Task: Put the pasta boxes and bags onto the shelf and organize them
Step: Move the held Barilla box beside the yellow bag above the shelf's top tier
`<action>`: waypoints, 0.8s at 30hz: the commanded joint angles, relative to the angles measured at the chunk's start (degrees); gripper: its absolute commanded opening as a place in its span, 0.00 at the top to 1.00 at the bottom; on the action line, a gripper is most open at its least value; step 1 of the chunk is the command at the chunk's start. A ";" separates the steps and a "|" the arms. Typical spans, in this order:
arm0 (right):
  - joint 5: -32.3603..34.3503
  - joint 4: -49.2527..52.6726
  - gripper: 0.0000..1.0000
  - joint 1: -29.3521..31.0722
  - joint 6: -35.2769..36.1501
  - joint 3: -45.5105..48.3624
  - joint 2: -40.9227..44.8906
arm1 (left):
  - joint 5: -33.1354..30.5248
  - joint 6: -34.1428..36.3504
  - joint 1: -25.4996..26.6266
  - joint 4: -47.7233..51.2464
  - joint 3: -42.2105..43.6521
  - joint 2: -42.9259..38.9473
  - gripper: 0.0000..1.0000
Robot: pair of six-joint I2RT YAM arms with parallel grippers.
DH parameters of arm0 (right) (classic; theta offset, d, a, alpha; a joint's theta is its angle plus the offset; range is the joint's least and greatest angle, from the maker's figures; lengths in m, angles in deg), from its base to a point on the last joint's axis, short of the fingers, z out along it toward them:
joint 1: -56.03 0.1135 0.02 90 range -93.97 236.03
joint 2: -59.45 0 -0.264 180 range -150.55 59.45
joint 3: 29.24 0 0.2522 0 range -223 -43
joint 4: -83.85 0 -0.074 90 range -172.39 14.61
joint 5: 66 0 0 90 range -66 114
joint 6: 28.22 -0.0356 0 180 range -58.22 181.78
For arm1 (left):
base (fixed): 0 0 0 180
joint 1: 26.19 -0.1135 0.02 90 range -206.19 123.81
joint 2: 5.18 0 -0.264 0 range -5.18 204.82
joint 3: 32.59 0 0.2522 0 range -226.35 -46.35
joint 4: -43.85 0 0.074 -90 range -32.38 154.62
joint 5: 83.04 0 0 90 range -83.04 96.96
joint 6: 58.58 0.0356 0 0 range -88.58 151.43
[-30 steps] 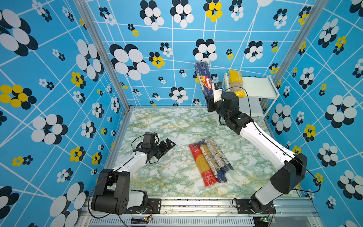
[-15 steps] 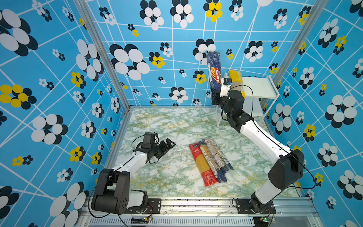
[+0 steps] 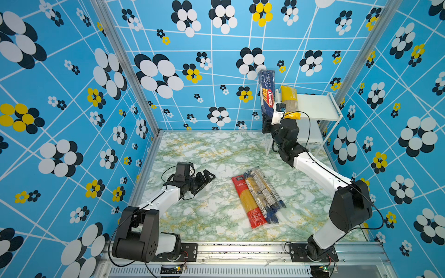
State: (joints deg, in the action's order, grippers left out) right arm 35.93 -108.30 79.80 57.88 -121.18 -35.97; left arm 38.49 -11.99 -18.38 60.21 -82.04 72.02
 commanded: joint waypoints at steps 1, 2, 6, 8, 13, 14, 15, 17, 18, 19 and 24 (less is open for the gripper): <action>0.56 -15.13 1.00 -0.83 1.39 -1.27 3.31 | 0.68 0.94 -0.52 -0.79 -0.66 0.59 0.01; 0.56 -15.00 1.00 -0.87 1.36 -1.26 3.47 | 0.63 0.95 -0.56 -0.79 -0.62 0.42 0.01; 0.66 -12.68 1.00 -1.09 1.15 -0.82 5.43 | 0.55 0.97 -0.58 -0.59 -0.57 0.05 0.01; 0.72 -12.47 1.00 -1.25 0.99 -0.09 6.56 | 0.46 0.97 -0.57 -0.55 -0.61 0.05 0.01; 0.56 -10.55 1.00 -1.52 0.94 0.91 9.28 | 0.64 1.00 -0.54 -0.66 -0.36 0.27 0.01; 0.43 -9.63 1.00 -1.77 0.67 0.94 9.93 | 0.72 0.96 -0.55 -0.70 -0.34 0.23 0.01; 0.45 -9.00 1.00 -1.95 0.70 0.83 10.40 | 0.72 0.97 -0.54 -0.68 -0.31 0.17 0.01; 0.69 -7.90 1.00 -2.18 0.99 0.96 11.57 | 0.73 0.95 -0.60 -0.85 -0.11 -0.04 0.01; 1.14 -6.80 1.00 -2.24 1.07 0.72 12.05 | 0.73 0.97 -0.53 -0.89 -0.08 -0.19 0.01; 1.53 -5.15 1.00 -2.35 1.07 0.35 12.76 | 0.77 0.97 -0.56 -0.86 0.01 -0.30 0.01; 3.41 -2.14 1.00 -2.59 2.92 0.44 15.05 | 0.89 0.95 -0.56 -1.18 0.21 -0.66 0.01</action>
State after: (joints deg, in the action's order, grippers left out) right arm 37.28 -103.99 77.53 58.60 -118.57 -25.52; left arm 38.51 -11.99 -18.38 60.18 -82.04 72.00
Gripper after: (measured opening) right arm 0.376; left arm 0.992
